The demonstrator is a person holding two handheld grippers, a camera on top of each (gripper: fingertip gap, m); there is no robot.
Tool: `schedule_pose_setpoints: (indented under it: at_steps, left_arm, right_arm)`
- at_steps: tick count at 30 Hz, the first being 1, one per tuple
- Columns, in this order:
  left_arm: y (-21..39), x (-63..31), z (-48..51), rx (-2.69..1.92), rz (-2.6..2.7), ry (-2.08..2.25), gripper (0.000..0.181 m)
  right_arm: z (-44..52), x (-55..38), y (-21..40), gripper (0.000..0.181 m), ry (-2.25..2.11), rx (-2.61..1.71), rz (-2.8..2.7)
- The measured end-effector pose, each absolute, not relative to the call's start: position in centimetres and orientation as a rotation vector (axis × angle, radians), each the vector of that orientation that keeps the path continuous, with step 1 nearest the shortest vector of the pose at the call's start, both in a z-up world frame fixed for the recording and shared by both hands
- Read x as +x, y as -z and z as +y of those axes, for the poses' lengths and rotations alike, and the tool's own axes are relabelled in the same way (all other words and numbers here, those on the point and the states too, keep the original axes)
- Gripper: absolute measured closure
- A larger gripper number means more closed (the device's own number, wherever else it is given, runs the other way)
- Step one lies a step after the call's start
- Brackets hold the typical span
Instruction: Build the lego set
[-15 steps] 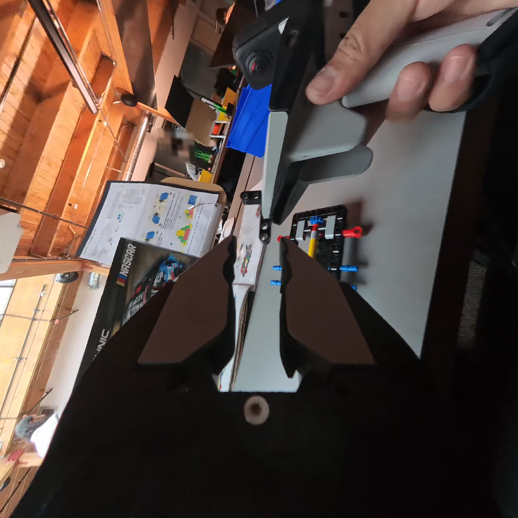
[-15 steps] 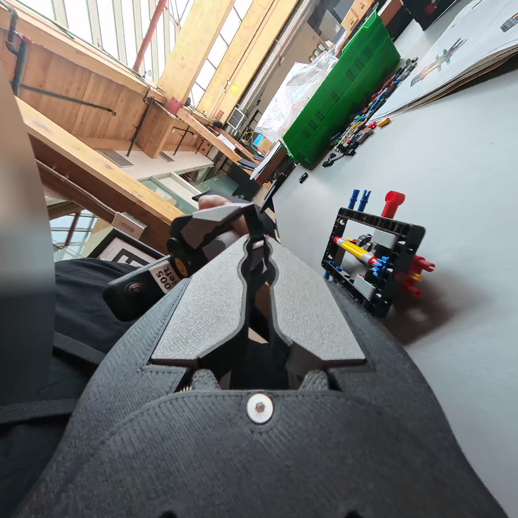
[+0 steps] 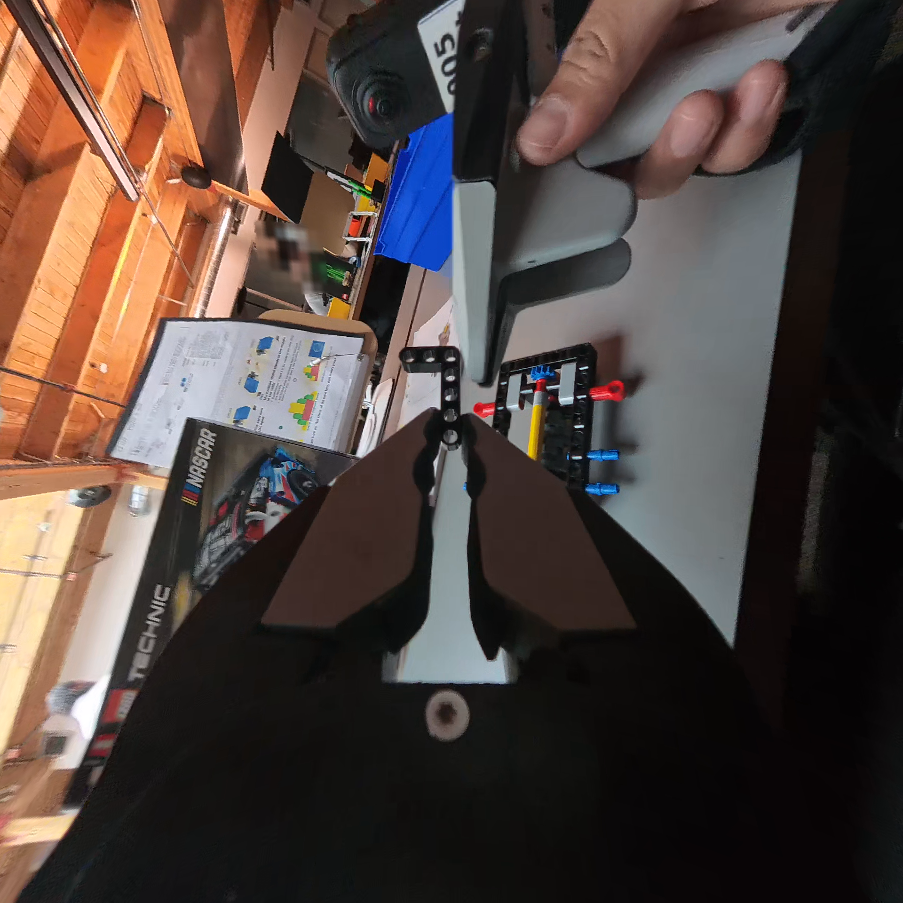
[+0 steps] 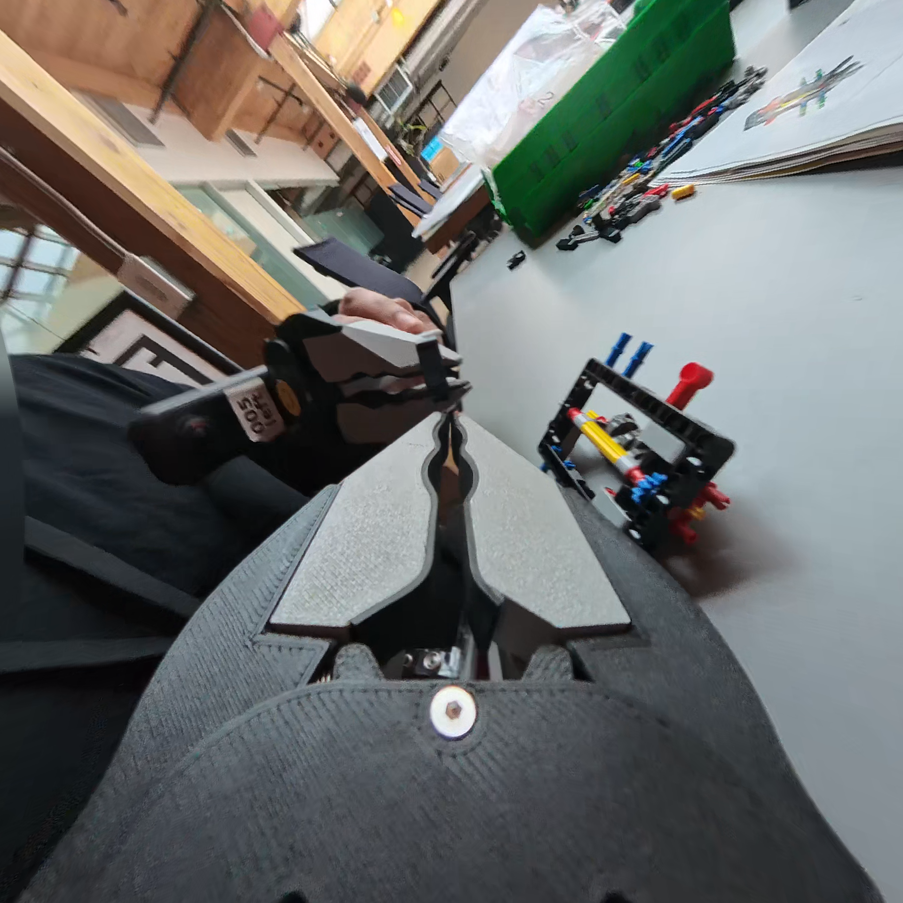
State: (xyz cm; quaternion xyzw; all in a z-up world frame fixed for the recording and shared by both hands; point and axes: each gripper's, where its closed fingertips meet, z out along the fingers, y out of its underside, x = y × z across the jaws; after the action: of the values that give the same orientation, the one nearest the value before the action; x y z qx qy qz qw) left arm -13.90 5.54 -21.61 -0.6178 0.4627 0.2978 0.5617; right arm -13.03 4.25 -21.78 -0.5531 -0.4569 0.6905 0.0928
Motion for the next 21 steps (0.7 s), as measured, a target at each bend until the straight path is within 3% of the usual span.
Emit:
schedule_pose_setpoints:
  at_steps: [1, 5, 12, 21]
  left_arm:
    - [21.4, -14.0, 5.5, -1.469, 1.05, -0.651, 0.176]
    - [21.0, -15.0, 5.9, -1.513, 0.945, -0.584, 0.176]
    - [21.3, -12.5, 5.2, -1.493, 0.965, -0.401, 0.176]
    - [15.8, -10.8, 0.6, -1.211, 0.678, 0.968, 0.176]
  right_arm:
    - [4.8, -13.0, 22.1, 0.181, -1.977, -1.64, -1.386]
    - [5.1, -12.8, 21.7, 0.166, -1.917, -1.593, -1.436]
    - [4.0, -13.0, 19.7, 0.162, -1.907, -1.436, -1.449]
    - [2.4, -10.2, 14.2, 0.159, -1.939, -0.992, -1.691]
